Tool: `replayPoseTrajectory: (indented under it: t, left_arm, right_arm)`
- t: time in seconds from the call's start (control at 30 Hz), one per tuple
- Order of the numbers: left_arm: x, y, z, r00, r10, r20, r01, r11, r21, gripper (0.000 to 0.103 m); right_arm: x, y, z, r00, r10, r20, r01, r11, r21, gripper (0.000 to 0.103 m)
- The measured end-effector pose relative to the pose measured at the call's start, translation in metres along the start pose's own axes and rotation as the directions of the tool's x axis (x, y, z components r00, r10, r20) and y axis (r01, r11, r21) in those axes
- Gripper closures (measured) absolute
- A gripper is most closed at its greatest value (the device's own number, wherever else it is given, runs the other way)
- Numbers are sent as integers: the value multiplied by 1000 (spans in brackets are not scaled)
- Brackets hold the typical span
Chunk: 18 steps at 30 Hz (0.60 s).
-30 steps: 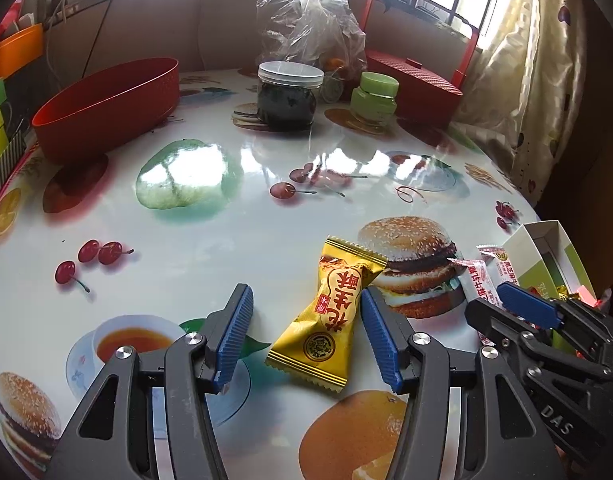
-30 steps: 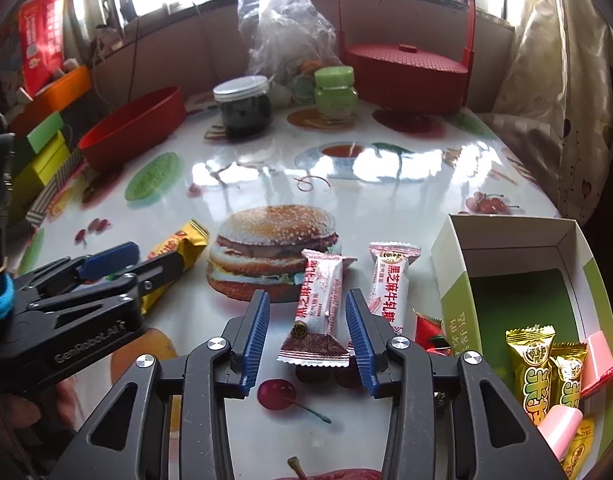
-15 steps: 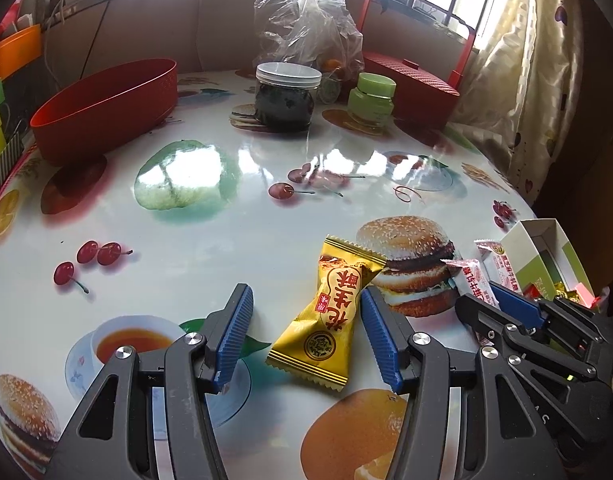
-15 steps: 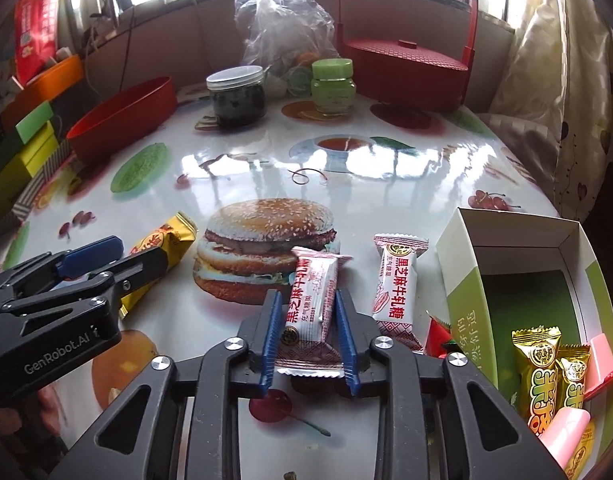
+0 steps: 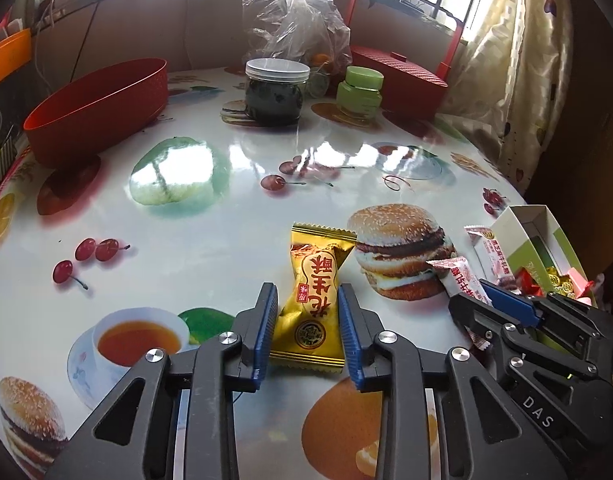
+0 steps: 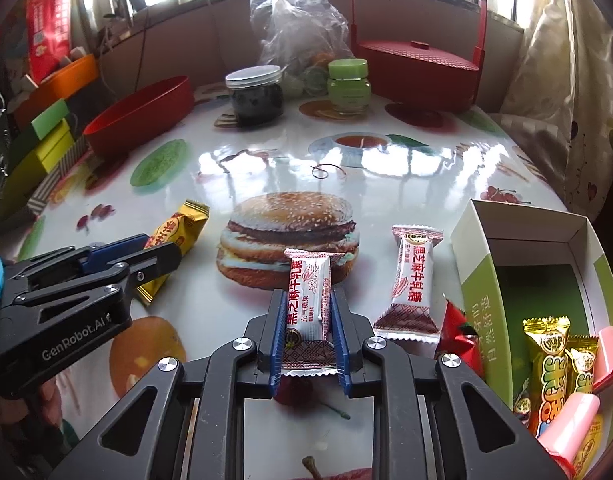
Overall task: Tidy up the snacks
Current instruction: 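Grasp the yellow packet with the left tool while the right tool holds its bar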
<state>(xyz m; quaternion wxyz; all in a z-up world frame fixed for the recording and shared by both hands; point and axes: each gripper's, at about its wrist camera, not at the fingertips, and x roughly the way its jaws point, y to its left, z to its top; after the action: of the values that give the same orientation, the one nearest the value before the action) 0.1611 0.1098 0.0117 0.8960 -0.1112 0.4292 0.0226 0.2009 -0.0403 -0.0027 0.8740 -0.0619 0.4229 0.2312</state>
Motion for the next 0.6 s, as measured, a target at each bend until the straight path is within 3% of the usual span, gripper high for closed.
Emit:
replayPoseTrajectory:
  t: [0.6]
  left_arm:
    - [-20, -2, -23, 1000, -26, -3, 26, 1000, -17, 73]
  right_arm:
    - [-21, -1, -16, 999, 40, 23, -41, 998, 37, 84]
